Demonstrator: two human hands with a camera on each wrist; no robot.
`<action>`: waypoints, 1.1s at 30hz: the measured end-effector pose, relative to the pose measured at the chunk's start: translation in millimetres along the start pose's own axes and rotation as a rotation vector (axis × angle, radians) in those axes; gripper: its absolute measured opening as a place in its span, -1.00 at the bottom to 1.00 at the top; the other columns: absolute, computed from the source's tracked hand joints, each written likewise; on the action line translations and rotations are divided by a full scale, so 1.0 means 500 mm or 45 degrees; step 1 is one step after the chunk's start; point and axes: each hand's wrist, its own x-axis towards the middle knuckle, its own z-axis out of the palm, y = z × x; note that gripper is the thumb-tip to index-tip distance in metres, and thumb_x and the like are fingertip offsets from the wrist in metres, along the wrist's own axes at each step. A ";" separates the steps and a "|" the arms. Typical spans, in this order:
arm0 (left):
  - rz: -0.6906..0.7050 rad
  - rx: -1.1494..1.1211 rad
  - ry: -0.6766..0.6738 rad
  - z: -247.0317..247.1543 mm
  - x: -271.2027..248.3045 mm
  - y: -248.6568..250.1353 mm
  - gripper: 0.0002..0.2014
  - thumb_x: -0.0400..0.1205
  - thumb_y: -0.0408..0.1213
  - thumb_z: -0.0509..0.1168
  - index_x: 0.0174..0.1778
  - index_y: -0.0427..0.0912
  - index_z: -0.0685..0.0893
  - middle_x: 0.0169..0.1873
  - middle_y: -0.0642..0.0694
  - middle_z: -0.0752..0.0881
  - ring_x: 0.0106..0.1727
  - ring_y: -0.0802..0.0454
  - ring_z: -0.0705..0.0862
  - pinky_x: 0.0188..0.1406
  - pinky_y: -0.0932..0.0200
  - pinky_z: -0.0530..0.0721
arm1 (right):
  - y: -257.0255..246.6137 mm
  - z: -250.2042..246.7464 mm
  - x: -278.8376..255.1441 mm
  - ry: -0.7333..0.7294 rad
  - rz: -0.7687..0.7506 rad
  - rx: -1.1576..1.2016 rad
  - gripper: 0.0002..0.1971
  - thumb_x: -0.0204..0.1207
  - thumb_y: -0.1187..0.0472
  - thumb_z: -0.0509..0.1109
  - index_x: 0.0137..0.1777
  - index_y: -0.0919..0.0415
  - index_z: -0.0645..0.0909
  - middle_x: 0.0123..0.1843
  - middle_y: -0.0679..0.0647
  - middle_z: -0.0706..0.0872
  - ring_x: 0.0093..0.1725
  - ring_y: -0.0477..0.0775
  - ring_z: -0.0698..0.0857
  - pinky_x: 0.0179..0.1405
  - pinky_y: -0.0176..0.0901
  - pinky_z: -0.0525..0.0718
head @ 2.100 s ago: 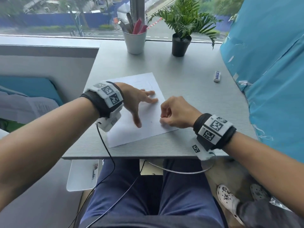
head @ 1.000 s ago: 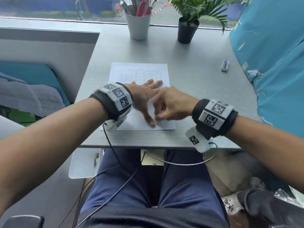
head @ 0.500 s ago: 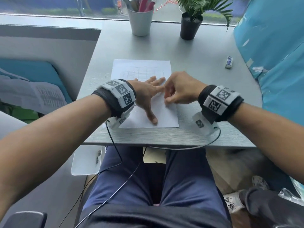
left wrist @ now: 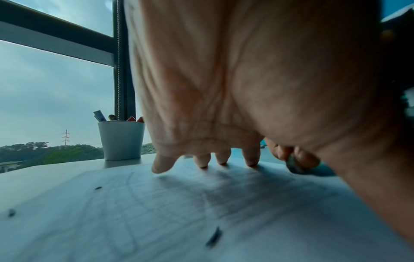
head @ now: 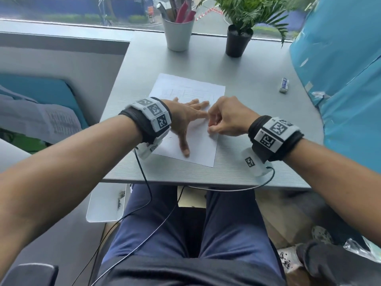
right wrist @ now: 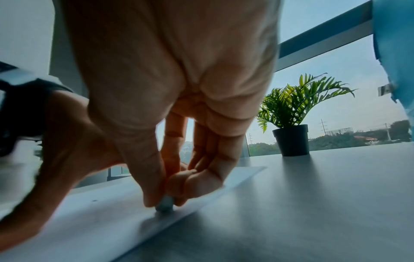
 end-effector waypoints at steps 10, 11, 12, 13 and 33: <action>-0.031 -0.153 0.059 0.002 -0.001 0.010 0.36 0.11 0.32 0.65 0.72 0.37 -0.11 0.72 0.20 -0.34 0.73 0.08 -0.35 0.64 -0.49 -0.16 | 0.016 -0.032 0.013 -0.012 0.068 0.007 -0.93 0.32 0.18 0.63 -0.25 0.13 0.81 -0.38 -0.12 0.67 -0.36 -0.18 0.60 -0.43 -0.40 0.47; -0.036 -0.154 0.055 0.003 0.001 0.013 0.39 0.10 0.31 0.66 0.71 0.39 -0.15 0.72 0.20 -0.34 0.73 0.07 -0.36 0.62 -0.52 -0.16 | 0.024 -0.042 0.020 0.023 0.106 0.004 -0.94 0.34 0.17 0.61 -0.25 0.12 0.80 -0.38 -0.12 0.66 -0.37 -0.20 0.59 -0.44 -0.41 0.45; -0.040 -0.156 0.048 0.003 0.003 0.015 0.40 0.08 0.30 0.66 0.70 0.40 -0.17 0.71 0.21 -0.35 0.72 0.07 -0.37 0.61 -0.54 -0.15 | 0.026 -0.044 0.022 0.047 0.133 0.015 -0.95 0.34 0.18 0.61 -0.26 0.11 0.80 -0.38 -0.12 0.64 -0.38 -0.23 0.56 -0.45 -0.40 0.45; -0.048 -0.154 0.042 0.000 0.003 0.018 0.41 0.07 0.30 0.67 0.71 0.39 -0.17 0.71 0.21 -0.36 0.72 0.05 -0.38 0.61 -0.55 -0.14 | 0.019 -0.037 0.021 0.054 0.133 0.026 -0.96 0.35 0.19 0.59 -0.27 0.10 0.79 -0.36 -0.14 0.61 -0.38 -0.26 0.53 -0.43 -0.39 0.44; -0.066 -0.086 -0.053 -0.010 0.006 0.028 0.53 0.05 0.25 0.70 0.69 0.33 -0.36 0.67 0.23 -0.47 0.68 -0.06 -0.49 0.55 -0.59 -0.14 | 0.069 -0.064 0.046 0.101 0.166 0.040 -0.91 0.30 0.15 0.63 -0.34 0.05 0.77 -0.42 -0.08 0.74 -0.42 -0.13 0.65 -0.40 -0.34 0.51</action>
